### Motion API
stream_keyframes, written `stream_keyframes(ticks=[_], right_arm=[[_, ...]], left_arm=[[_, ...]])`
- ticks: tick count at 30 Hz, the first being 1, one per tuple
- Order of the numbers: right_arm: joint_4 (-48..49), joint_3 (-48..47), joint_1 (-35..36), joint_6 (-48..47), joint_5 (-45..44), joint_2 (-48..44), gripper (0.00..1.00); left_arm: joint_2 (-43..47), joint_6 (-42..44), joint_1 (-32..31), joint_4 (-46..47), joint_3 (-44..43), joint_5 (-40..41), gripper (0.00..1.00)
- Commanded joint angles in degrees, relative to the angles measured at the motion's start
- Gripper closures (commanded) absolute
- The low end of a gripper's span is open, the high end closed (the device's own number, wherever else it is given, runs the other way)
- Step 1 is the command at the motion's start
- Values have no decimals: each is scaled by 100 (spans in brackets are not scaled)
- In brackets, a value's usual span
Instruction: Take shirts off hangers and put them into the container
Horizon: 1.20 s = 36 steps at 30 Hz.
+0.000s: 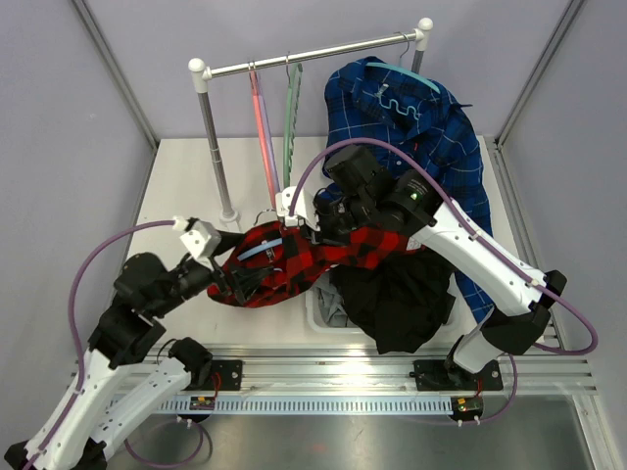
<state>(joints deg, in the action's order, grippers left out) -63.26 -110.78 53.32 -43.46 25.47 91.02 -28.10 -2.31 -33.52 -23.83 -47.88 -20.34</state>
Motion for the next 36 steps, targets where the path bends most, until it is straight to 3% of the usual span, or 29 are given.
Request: stream_keyframes(ticks=[1,7,13,23,30,36], right_arm=[[1114,231,-32,926,-499,-339,100],[1712,435,-23,1700,-1079,-296,100],[1967,452,-32,1912,-1492,-269,100],[2020,514,-23,2026,-1282,-287,100],[2020,768,-32,1938,-1247,-410,100],[1967,778,-32,1885,-1071,-463,100]], left_arm=[[541,-1066,-6,231,-152,1537,4],[850,-2817,-14,-744,-117,2691,2],[516,-4189,-14,-1123,181,2982,7],[-98,-5139,-23,763,1245,2807,11],[-83,-5500,-15,1504,1536,2886,13],[190,-5579,-6,1478,1738,3404,32]])
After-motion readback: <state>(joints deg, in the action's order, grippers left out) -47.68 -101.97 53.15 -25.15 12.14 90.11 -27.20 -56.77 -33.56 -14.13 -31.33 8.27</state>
